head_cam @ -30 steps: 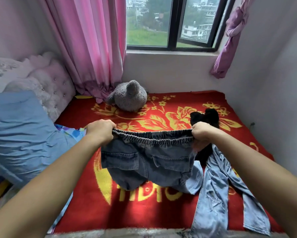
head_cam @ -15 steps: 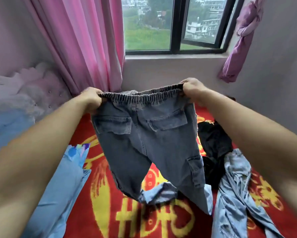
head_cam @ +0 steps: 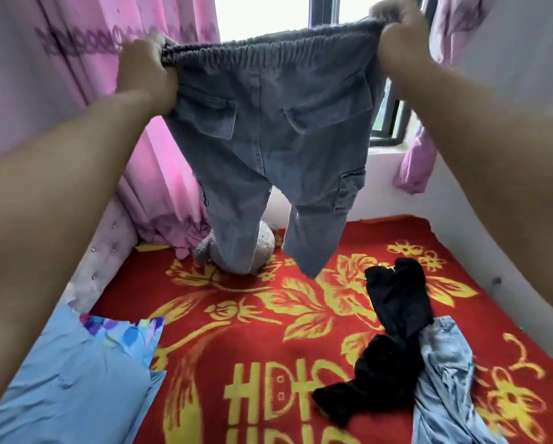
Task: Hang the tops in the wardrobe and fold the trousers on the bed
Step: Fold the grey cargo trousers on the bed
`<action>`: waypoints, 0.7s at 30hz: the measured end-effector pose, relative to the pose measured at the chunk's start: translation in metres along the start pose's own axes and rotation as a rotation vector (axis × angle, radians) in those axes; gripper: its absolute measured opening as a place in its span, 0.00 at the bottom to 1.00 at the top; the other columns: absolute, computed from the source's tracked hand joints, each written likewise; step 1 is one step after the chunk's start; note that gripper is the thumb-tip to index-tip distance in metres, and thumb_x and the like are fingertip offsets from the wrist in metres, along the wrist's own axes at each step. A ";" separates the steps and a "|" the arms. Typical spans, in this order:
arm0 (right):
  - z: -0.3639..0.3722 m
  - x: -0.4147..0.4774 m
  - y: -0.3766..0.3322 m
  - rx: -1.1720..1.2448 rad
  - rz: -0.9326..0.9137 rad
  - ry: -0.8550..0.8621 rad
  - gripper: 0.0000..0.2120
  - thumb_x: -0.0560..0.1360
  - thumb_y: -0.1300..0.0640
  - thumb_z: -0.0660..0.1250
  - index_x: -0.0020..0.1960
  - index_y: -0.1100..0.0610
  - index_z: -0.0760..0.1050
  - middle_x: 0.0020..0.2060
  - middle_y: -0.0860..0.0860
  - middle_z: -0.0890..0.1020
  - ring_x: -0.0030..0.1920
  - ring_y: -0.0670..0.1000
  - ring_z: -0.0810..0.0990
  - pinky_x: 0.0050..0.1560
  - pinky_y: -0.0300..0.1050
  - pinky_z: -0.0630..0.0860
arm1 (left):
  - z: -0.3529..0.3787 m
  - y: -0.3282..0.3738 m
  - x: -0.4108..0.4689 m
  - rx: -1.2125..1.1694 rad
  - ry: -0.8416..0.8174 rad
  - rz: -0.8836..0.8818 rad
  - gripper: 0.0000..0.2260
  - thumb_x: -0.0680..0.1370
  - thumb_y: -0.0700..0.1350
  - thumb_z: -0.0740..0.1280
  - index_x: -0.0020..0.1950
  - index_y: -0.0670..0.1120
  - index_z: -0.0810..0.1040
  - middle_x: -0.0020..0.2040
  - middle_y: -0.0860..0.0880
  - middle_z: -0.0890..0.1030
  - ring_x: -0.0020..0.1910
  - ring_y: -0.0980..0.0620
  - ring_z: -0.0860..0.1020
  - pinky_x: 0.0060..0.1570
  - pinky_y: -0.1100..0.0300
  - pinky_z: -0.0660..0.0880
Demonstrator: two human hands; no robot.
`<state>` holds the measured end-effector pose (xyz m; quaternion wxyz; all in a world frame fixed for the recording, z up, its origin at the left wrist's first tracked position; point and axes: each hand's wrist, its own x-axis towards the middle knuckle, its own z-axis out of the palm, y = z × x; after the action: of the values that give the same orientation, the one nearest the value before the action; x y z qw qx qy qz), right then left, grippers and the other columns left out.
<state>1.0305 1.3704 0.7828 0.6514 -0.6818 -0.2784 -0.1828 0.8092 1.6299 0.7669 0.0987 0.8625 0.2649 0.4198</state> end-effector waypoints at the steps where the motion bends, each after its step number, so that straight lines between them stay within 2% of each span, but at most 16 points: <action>1: -0.001 -0.014 0.003 -0.008 0.021 -0.034 0.21 0.66 0.68 0.51 0.45 0.46 0.73 0.48 0.44 0.78 0.50 0.41 0.76 0.51 0.31 0.73 | -0.005 0.000 -0.015 0.030 -0.022 0.020 0.15 0.76 0.37 0.61 0.62 0.40 0.78 0.58 0.33 0.78 0.59 0.36 0.76 0.60 0.49 0.73; 3: -0.006 -0.054 0.023 -0.057 0.100 -0.104 0.20 0.68 0.67 0.50 0.45 0.47 0.74 0.46 0.42 0.78 0.47 0.41 0.75 0.47 0.32 0.73 | -0.005 -0.011 -0.052 0.125 -0.119 0.031 0.15 0.76 0.38 0.62 0.61 0.44 0.79 0.57 0.34 0.78 0.57 0.34 0.76 0.57 0.48 0.74; 5: -0.010 -0.104 0.061 -0.129 0.192 -0.156 0.18 0.70 0.65 0.51 0.45 0.47 0.75 0.44 0.45 0.79 0.44 0.46 0.77 0.41 0.39 0.73 | 0.002 -0.029 -0.098 0.262 -0.263 0.031 0.16 0.75 0.40 0.64 0.60 0.51 0.80 0.57 0.39 0.79 0.55 0.36 0.77 0.54 0.48 0.75; 6: -0.012 -0.130 0.082 -0.164 0.261 -0.188 0.18 0.70 0.64 0.51 0.44 0.47 0.75 0.44 0.48 0.80 0.45 0.50 0.79 0.42 0.45 0.76 | 0.008 -0.038 -0.125 0.351 -0.346 0.045 0.16 0.74 0.42 0.65 0.59 0.55 0.81 0.57 0.43 0.80 0.55 0.38 0.78 0.54 0.49 0.75; 8: -0.014 -0.188 0.126 -0.255 0.404 -0.284 0.16 0.70 0.64 0.55 0.42 0.48 0.77 0.49 0.54 0.84 0.52 0.57 0.81 0.53 0.53 0.80 | 0.024 -0.058 -0.189 0.518 -0.513 0.093 0.17 0.72 0.46 0.67 0.58 0.62 0.81 0.58 0.50 0.81 0.56 0.42 0.80 0.52 0.52 0.75; 10: -0.020 -0.262 0.171 -0.427 0.490 -0.412 0.13 0.71 0.62 0.60 0.43 0.48 0.80 0.51 0.53 0.85 0.53 0.57 0.82 0.57 0.51 0.79 | 0.047 -0.080 -0.262 0.611 -0.680 0.151 0.16 0.71 0.48 0.68 0.58 0.62 0.81 0.57 0.53 0.81 0.57 0.46 0.79 0.49 0.56 0.74; 12: -0.030 -0.340 0.213 -0.549 0.539 -0.509 0.14 0.74 0.62 0.61 0.51 0.49 0.83 0.55 0.54 0.85 0.56 0.57 0.81 0.56 0.46 0.76 | 0.080 -0.103 -0.338 0.658 -0.802 0.181 0.15 0.74 0.48 0.66 0.60 0.58 0.80 0.57 0.52 0.79 0.58 0.46 0.77 0.47 0.57 0.73; 15: -0.052 -0.451 0.268 -0.658 0.674 -0.651 0.17 0.76 0.64 0.60 0.58 0.53 0.82 0.61 0.55 0.82 0.63 0.56 0.78 0.58 0.42 0.70 | 0.126 -0.134 -0.450 0.633 -0.952 0.153 0.16 0.76 0.45 0.63 0.63 0.57 0.77 0.57 0.51 0.78 0.60 0.46 0.74 0.51 0.54 0.74; 18: -0.081 -0.547 0.304 -0.737 0.814 -0.799 0.20 0.74 0.65 0.60 0.61 0.51 0.80 0.64 0.54 0.80 0.66 0.56 0.76 0.62 0.44 0.70 | 0.154 -0.158 -0.554 0.620 -1.100 0.126 0.18 0.76 0.46 0.63 0.66 0.58 0.75 0.59 0.53 0.77 0.62 0.47 0.72 0.53 0.54 0.74; 21: -0.107 -0.623 0.324 -0.819 0.881 -0.914 0.22 0.74 0.65 0.59 0.63 0.49 0.79 0.64 0.55 0.80 0.65 0.58 0.76 0.65 0.47 0.72 | 0.164 -0.169 -0.646 0.613 -1.215 0.081 0.19 0.78 0.45 0.62 0.67 0.57 0.73 0.61 0.53 0.77 0.63 0.47 0.71 0.53 0.54 0.73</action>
<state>0.7573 1.1776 0.1558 0.1786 -0.9255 -0.1326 0.3066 0.5454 1.4312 0.1634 -0.0347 0.9434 0.2367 -0.2295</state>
